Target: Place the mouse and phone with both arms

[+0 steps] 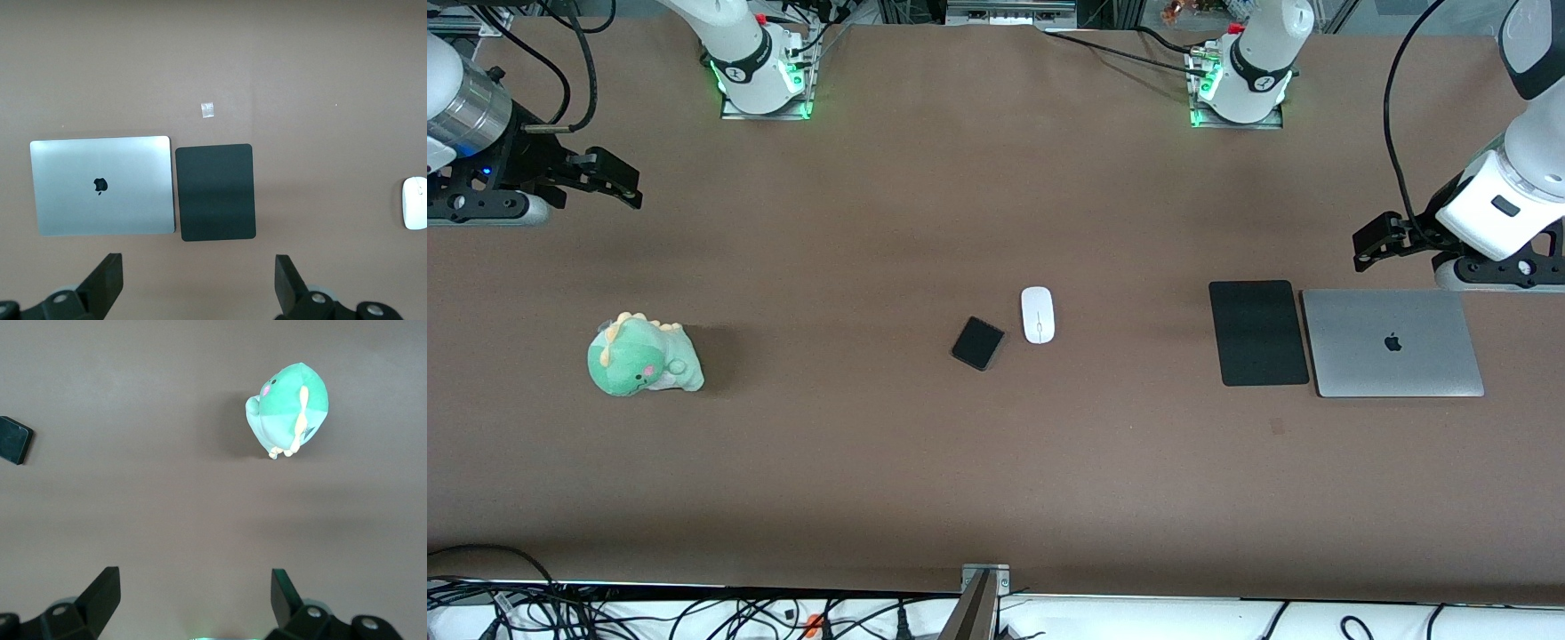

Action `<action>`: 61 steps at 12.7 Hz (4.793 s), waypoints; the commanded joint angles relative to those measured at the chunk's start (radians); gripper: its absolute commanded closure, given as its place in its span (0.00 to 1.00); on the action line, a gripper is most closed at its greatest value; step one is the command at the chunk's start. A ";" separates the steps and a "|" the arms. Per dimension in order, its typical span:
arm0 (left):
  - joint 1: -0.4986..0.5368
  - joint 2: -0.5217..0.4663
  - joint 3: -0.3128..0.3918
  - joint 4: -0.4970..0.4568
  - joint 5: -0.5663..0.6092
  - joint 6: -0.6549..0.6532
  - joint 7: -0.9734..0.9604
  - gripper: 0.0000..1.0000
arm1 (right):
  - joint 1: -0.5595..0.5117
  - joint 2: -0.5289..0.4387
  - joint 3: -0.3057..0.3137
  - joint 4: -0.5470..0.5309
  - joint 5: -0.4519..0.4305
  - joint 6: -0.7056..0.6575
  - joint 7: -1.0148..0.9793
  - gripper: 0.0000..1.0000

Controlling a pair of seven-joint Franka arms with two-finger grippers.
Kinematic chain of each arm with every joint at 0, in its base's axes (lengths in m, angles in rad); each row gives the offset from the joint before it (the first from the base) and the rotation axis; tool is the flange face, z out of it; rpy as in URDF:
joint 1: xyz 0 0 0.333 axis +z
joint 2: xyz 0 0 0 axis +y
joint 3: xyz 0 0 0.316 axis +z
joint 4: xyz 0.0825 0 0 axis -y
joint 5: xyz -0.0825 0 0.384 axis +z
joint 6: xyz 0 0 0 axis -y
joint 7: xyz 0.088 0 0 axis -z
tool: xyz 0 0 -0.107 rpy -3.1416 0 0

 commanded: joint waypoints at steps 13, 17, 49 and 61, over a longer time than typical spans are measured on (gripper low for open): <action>-0.006 0.017 -0.006 0.029 0.015 -0.038 -0.010 0.00 | 0.002 -0.009 0.007 0.012 -0.002 -0.024 0.007 0.00; -0.041 0.069 -0.018 0.023 0.000 -0.119 -0.010 0.00 | 0.002 -0.031 0.010 0.011 0.000 -0.025 0.007 0.00; -0.575 0.568 -0.035 -0.066 0.126 0.621 -0.818 0.71 | 0.029 0.070 0.013 -0.001 0.059 0.062 0.010 0.00; 0.045 0.429 -0.046 0.048 0.110 0.026 0.191 0.71 | 0.299 0.315 0.013 -0.014 0.062 0.298 0.504 0.00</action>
